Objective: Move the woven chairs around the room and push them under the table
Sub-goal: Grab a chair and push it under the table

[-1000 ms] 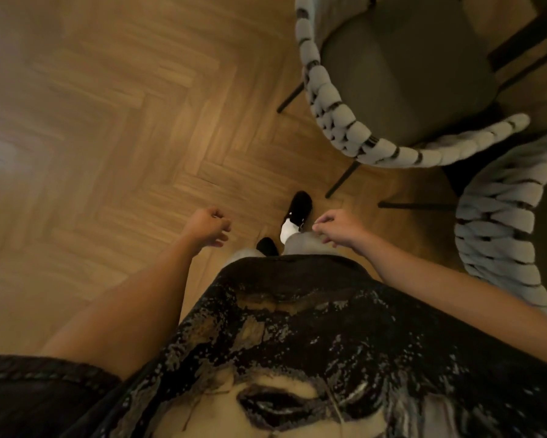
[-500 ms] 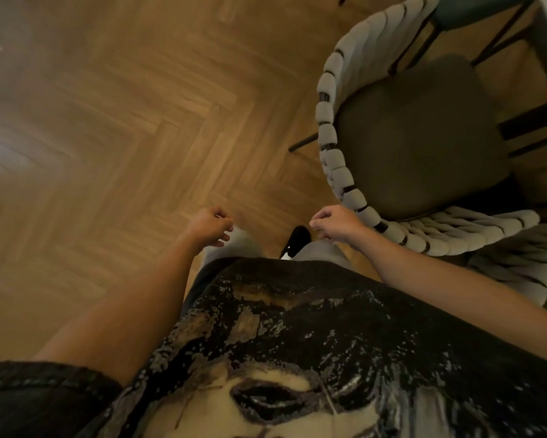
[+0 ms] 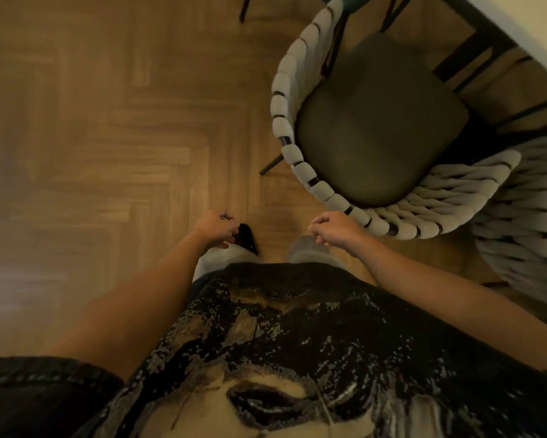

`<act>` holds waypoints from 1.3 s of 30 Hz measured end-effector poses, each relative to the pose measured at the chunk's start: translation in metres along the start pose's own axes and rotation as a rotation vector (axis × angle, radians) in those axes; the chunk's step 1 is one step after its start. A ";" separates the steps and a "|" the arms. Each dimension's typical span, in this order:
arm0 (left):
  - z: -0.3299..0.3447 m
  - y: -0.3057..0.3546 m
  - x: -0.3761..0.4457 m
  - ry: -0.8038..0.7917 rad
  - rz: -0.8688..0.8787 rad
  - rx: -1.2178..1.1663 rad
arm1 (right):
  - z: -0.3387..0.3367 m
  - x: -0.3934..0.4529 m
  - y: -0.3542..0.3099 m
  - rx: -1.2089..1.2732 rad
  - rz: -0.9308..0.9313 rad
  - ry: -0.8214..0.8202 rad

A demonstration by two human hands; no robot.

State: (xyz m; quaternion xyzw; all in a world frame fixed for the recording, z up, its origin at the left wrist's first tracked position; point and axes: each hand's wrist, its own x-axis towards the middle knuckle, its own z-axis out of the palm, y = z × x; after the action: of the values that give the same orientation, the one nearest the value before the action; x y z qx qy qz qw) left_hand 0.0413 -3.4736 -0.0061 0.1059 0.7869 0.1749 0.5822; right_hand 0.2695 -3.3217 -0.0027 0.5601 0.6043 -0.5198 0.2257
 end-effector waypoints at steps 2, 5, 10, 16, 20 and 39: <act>-0.009 0.017 0.009 -0.008 0.028 0.055 | 0.002 -0.002 -0.003 0.091 0.046 0.025; -0.017 0.044 0.021 -0.050 0.059 0.138 | 0.001 -0.004 -0.003 0.213 0.104 0.066; -0.014 0.092 0.039 -0.110 0.072 0.247 | -0.003 -0.004 0.012 0.647 0.253 0.099; 0.007 0.136 0.057 -0.136 0.048 0.200 | -0.011 0.000 0.036 1.206 0.456 0.137; 0.025 0.156 0.069 -0.161 -0.017 0.087 | -0.022 0.013 0.048 1.581 0.513 0.216; 0.075 0.191 0.120 -0.049 -0.241 -0.572 | -0.050 0.053 0.074 2.050 0.582 0.396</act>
State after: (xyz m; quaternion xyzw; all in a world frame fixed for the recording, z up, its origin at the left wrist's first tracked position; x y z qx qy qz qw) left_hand 0.0694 -3.2433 -0.0549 -0.1518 0.6985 0.3165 0.6236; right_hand 0.3380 -3.2667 -0.0583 0.6781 -0.2481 -0.6043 -0.3367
